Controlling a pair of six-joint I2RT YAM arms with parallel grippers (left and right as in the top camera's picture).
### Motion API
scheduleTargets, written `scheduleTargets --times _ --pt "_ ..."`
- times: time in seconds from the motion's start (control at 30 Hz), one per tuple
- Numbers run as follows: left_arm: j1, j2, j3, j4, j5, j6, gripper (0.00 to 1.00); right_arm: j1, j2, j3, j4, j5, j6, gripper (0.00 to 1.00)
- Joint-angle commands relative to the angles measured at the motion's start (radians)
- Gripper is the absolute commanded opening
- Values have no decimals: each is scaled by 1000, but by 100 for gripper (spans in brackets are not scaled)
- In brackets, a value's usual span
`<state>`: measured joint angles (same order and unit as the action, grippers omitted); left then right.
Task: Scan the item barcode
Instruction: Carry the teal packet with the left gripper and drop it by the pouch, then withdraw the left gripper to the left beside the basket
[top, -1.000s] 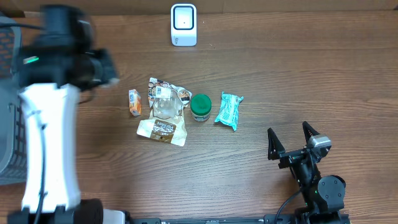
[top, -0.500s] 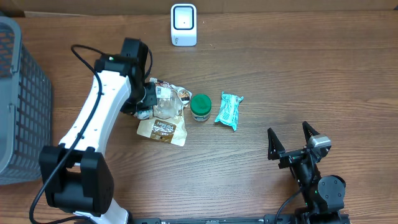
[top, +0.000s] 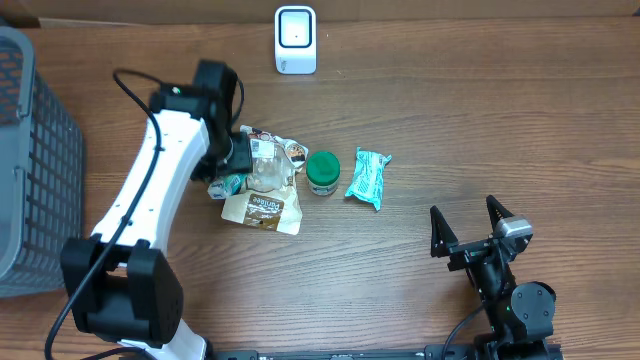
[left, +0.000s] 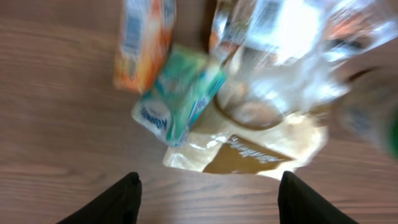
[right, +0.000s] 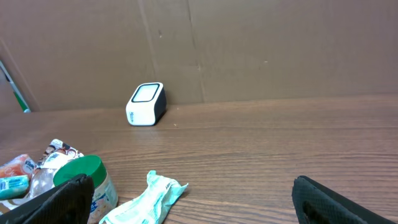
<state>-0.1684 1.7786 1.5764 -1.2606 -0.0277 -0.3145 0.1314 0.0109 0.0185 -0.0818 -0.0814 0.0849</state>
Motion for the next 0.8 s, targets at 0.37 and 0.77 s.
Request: scheduleTargets --times 0.37,0.77 --pt "397 -120 676 -352 55 108 100 4 -8 -11 5 -2 -4 100" --pt "671 -112 675 -369 43 109 99 4 -8 -11 5 -2 -4 100"
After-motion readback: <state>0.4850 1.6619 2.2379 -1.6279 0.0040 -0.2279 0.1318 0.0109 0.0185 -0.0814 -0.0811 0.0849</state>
